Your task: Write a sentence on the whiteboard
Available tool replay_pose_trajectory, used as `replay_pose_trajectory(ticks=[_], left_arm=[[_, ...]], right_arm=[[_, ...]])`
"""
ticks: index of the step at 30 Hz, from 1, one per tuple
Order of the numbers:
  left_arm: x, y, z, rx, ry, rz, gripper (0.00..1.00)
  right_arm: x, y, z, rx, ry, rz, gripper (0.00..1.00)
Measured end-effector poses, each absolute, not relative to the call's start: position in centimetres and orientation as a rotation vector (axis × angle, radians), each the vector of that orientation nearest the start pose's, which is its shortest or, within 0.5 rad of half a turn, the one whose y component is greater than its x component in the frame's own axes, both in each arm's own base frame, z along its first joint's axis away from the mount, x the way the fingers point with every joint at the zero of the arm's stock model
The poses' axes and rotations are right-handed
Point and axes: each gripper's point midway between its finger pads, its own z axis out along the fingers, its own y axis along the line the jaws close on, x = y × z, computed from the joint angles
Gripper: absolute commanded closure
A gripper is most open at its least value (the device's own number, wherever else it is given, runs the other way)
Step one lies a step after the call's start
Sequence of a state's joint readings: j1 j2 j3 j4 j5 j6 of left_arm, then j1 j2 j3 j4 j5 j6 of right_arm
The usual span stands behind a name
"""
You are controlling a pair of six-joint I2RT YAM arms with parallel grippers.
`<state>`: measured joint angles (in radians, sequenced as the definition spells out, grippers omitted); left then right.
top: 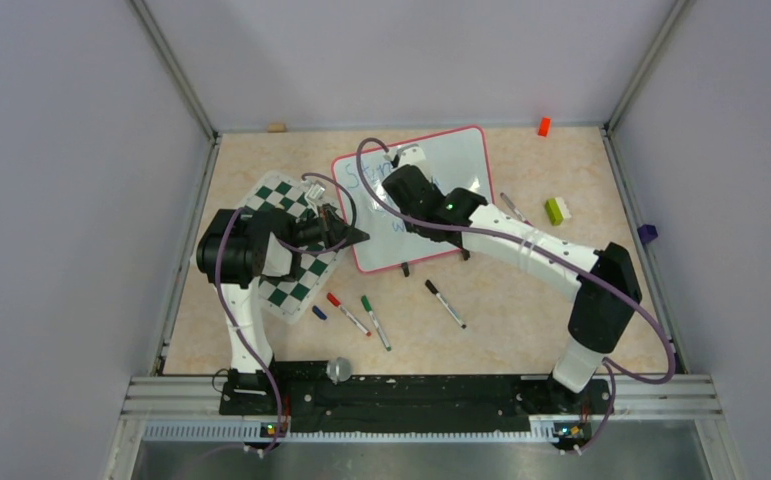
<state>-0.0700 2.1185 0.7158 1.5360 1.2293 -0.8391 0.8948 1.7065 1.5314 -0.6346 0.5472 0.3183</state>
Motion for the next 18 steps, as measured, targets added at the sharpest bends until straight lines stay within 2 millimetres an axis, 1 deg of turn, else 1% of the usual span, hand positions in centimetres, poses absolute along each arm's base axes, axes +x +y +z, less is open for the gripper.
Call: replay_pose_trajectory(ticks=[5, 11, 18], left_arm=[[35.1, -20.1, 9.4, 0.511, 1.684, -1.556, 1.00], [35.1, -20.1, 9.4, 0.511, 1.684, -1.556, 1.00], [35.1, -20.1, 9.4, 0.510, 1.685, -1.556, 1.00]], right_arm=[[33.8, 29.3, 19.5, -0.394, 2.206, 0.001, 1.00], [33.7, 29.7, 18.5, -0.415, 2.228, 0.007, 1.00], [33.8, 29.8, 18.1, -0.419, 2.235, 0.002, 1.00]])
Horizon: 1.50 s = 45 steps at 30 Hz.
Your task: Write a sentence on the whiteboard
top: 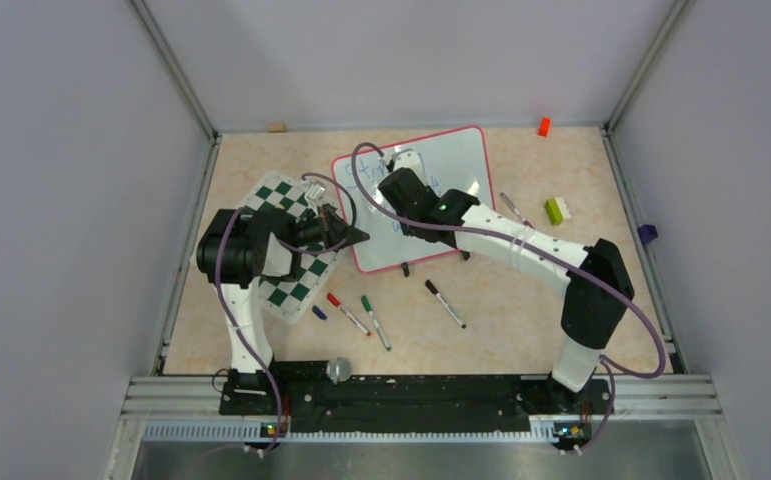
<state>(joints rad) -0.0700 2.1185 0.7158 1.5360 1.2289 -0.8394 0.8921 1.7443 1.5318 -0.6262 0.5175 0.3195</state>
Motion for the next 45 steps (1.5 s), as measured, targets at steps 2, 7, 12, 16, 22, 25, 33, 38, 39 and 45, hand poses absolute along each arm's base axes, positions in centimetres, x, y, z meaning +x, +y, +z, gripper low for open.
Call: replay_pose_trajectory(ticks=[2, 7, 12, 16, 22, 25, 33, 38, 39, 45], left_arm=[[35.10, -20.08, 9.36, 0.508, 1.685, -1.557, 1.00], [35.09, -20.08, 9.36, 0.509, 1.685, -1.557, 1.00], [35.10, -20.08, 9.36, 0.508, 1.685, -1.557, 1.00], [35.10, -20.08, 9.36, 0.508, 1.685, -1.557, 1.00], [35.10, -20.08, 9.36, 0.508, 1.685, -1.557, 1.00], [35.10, -20.08, 9.36, 0.508, 1.685, -1.557, 1.00], [35.09, -20.08, 9.36, 0.509, 1.685, -1.557, 1.00], [35.10, -20.08, 9.36, 0.508, 1.685, -1.557, 1.00], [35.10, -20.08, 9.36, 0.508, 1.685, -1.557, 1.00], [35.09, -20.08, 9.36, 0.509, 1.685, -1.557, 1.00]], right_arm=[[33.77, 29.84, 18.03, -0.417, 2.235, 0.000, 1.00], [33.77, 29.87, 18.04, -0.400, 2.237, 0.006, 1.00], [33.81, 29.82, 18.06, -0.396, 2.236, 0.002, 1.00], [33.81, 29.81, 18.06, -0.395, 2.236, 0.002, 1.00], [33.98, 29.44, 18.16, -0.376, 2.229, -0.021, 1.00], [33.97, 29.48, 18.15, -0.378, 2.230, -0.019, 1.00], [33.82, 29.95, 18.09, -0.390, 2.235, 0.012, 1.00], [33.90, 29.78, 18.13, -0.384, 2.232, 0.000, 1.00], [33.92, 29.75, 18.14, -0.383, 2.231, -0.001, 1.00], [33.90, 29.76, 18.20, -0.382, 2.231, 0.001, 1.00]])
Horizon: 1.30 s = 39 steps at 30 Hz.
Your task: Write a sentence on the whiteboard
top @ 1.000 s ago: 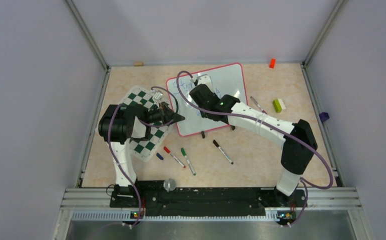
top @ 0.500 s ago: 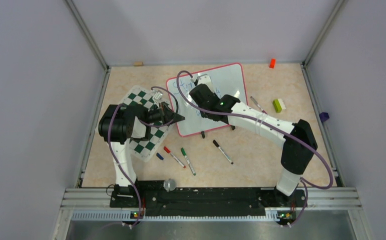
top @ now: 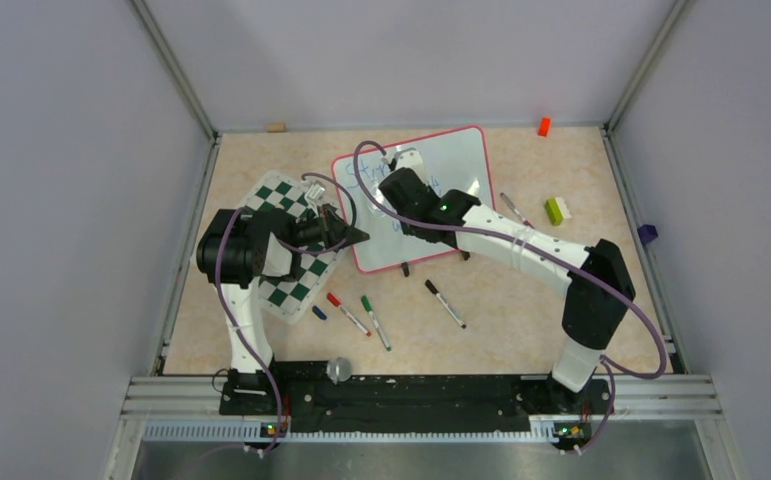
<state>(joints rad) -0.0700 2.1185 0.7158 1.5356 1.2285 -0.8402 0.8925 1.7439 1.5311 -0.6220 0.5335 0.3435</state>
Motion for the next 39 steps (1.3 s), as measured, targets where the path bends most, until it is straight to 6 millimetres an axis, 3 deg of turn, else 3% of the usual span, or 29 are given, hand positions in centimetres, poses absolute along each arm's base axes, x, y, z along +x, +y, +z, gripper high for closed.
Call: replay_pose_trajectory(ticks=[18, 39], left_arm=[[35.1, -20.1, 9.4, 0.511, 1.685, -1.557, 1.00], [35.1, -20.1, 9.4, 0.511, 1.684, -1.557, 1.00]], right_arm=[[32.2, 28.3, 16.8, -0.390, 2.264, 0.009, 1.00], [33.2, 29.3, 18.1, -0.399, 2.222, 0.033, 1.00]])
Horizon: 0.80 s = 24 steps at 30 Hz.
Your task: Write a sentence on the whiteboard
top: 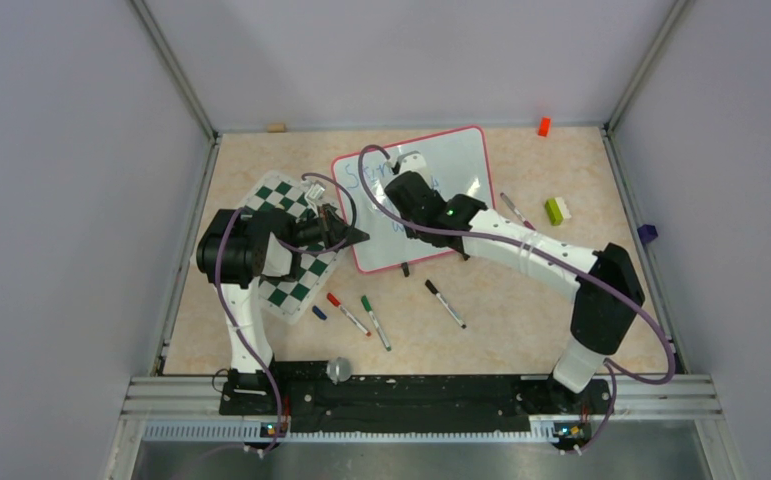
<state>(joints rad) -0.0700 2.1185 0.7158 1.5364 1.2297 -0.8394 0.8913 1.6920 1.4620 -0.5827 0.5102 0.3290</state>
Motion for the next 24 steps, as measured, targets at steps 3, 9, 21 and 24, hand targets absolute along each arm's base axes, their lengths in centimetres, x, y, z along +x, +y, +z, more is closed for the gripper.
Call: replay_pose_trajectory(ticks=[3, 9, 21, 24], left_arm=[[35.1, -20.1, 9.4, 0.511, 1.684, -1.556, 1.00], [35.1, -20.1, 9.4, 0.511, 1.684, -1.557, 1.00], [35.1, -20.1, 9.4, 0.505, 1.687, -1.558, 1.00], [35.1, -20.1, 9.4, 0.505, 1.686, -1.558, 1.00]], right_arm=[[33.2, 29.3, 17.9, -0.406, 2.224, 0.027, 1.00], [33.2, 29.4, 17.4, -0.412, 2.234, 0.017, 1.00], [32.8, 29.1, 16.6, -0.400, 2.256, 0.020, 1.00], [32.3, 28.9, 16.0, -0.398, 2.272, 0.025, 1.00]])
